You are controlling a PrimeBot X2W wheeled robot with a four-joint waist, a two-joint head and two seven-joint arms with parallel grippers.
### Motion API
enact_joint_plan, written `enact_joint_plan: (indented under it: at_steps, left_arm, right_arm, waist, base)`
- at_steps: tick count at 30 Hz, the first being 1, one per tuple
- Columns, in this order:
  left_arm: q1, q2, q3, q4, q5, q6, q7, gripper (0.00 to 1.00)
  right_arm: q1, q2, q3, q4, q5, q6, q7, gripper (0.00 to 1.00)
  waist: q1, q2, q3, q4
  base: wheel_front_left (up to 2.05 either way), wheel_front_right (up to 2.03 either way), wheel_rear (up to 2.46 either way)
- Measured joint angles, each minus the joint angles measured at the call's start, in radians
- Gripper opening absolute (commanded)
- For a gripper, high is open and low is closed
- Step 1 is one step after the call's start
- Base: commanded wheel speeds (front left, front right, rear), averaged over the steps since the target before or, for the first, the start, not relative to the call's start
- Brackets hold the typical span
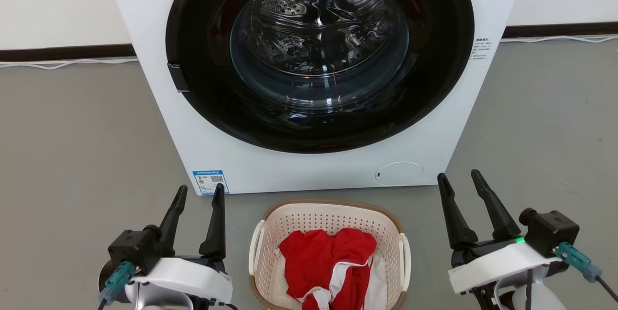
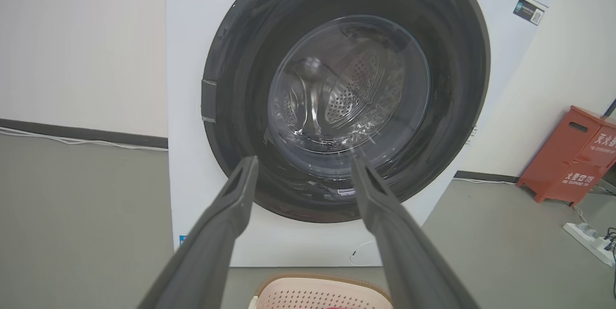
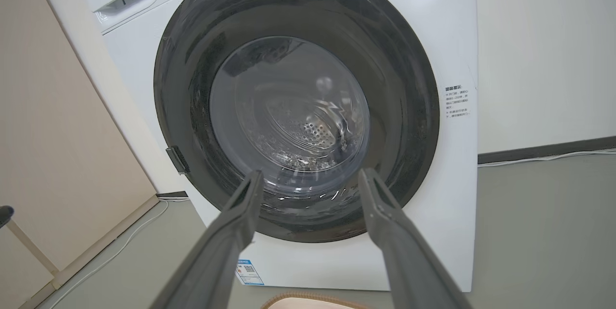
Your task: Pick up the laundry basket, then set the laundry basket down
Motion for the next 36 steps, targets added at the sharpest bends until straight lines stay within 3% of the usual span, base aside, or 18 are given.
enact_joint_plan:
  at_steps: [13, 36]
  left_arm:
    - [0.000, 0.002, -0.008, -0.019, 0.159, 0.009, -0.044, 1.00]
    - [0.000, 0.002, -0.007, -0.016, 0.152, 0.014, -0.048, 1.00]
  right_arm:
    - [-0.001, -0.004, 0.006, -0.004, -0.158, 0.000, -0.041, 1.00]
    - [-0.001, -0.002, -0.007, -0.004, -0.166, 0.000, -0.042, 1.00]
  waist:
    - [0.0000, 0.0000, 0.002, -0.006]
    - [0.0000, 0.0000, 0.028, -0.013]
  base:
    - [0.00, 0.00, 0.00]
    - [0.00, 0.00, 0.00]
